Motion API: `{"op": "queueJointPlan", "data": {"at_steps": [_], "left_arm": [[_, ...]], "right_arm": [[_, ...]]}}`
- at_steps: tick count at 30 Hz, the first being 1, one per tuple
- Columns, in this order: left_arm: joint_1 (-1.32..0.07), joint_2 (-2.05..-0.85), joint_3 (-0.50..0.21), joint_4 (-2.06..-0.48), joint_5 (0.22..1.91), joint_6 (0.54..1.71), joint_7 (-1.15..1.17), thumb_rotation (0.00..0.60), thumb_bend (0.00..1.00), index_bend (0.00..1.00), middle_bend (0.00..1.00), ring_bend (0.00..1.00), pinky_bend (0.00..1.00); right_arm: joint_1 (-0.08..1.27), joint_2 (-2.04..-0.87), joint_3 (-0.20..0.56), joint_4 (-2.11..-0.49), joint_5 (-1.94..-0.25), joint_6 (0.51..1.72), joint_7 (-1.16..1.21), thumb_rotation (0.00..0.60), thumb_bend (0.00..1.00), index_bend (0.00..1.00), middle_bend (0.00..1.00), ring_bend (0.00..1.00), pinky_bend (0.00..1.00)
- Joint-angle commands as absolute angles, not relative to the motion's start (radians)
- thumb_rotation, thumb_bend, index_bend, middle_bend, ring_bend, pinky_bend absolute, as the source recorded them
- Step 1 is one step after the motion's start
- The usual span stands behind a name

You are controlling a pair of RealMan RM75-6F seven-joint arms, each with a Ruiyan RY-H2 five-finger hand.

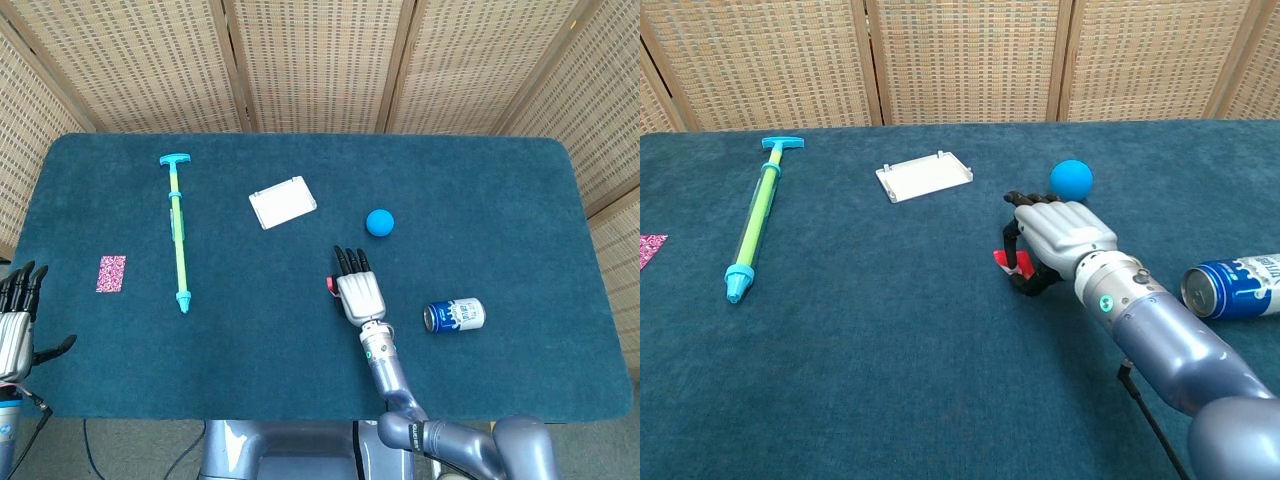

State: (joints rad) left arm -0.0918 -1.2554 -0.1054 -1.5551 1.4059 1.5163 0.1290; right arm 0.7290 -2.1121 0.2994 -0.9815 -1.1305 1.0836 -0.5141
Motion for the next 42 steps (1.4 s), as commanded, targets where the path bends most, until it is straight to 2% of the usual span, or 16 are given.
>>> {"op": "queueJointPlan", "data": {"at_steps": [1,11,19,42], "left_arm": [[-0.092,-1.254,-0.106,-1.556,1.406,1.516,0.128,0.6,0.1,0.0,0.0,0.0,0.06],[-0.093,-1.254,-0.105,-1.558,1.407,1.515,0.129,0.6,0.1,0.0,0.0,0.0,0.06],[-0.093,-1.254,-0.106,-1.559,1.406,1.516,0.128,0.6,0.1,0.0,0.0,0.0,0.06],[-0.096,-1.254,-0.109,-1.555,1.397,1.509,0.131,0.6,0.1,0.0,0.0,0.0,0.06]], "right_arm": [[0.727,-2.11,0.298,-0.986,-1.126,1.08,-0.517,0.6,0.38,0.61,0.08,0.0,0.0],[0.722,-2.1,0.294,-1.006,-1.124,1.076,-0.524,0.6,0.39,0.62,0.09,0.0,0.0],[0.727,-2.099,0.296,-1.003,-1.13,1.076,-0.519,0.6,0.46,0.63,0.1,0.0,0.0],[0.752,-2.109,0.311,-0.961,-1.123,1.056,-0.523,0.6,0.56,0.69,0.12,0.0,0.0]]}}
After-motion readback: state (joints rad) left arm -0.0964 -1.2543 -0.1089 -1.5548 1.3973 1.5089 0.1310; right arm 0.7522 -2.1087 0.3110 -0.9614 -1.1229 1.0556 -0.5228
